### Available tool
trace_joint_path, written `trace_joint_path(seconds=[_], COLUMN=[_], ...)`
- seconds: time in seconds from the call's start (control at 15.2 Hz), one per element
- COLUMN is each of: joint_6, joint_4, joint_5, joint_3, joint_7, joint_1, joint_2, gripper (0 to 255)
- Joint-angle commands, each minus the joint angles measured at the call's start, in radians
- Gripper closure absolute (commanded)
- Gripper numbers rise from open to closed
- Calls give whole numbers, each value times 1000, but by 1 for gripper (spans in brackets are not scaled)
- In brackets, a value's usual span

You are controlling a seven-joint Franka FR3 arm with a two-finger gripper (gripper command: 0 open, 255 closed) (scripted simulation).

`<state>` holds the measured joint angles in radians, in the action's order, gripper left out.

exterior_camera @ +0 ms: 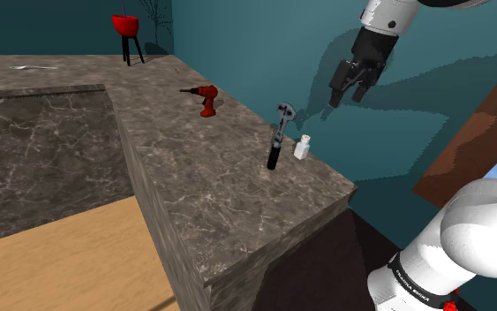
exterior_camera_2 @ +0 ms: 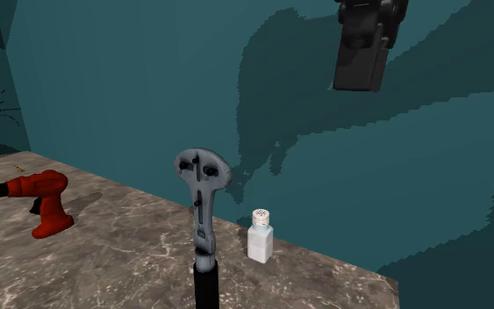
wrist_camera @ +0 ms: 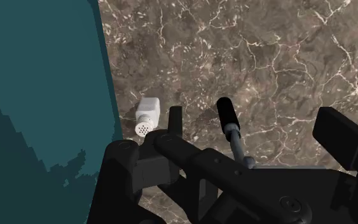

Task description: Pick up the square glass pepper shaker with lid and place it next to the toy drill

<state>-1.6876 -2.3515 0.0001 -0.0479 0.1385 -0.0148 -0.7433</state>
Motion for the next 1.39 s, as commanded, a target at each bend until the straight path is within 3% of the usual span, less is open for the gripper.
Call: trace_joint_path(seconds=[0.0, 0.66, 1.06, 1.32], joint_6=[0, -410, -673, -843], joint_4=[0, -229, -281, -277], joint_5=[0, -46, -43, 2], joint_3=[0, 135, 229, 302], joint_7=[0, -167, -286, -391], joint_1=[0, 30, 31, 8], joint_2=[0, 100, 264, 411], gripper=[0, 0, 0, 0])
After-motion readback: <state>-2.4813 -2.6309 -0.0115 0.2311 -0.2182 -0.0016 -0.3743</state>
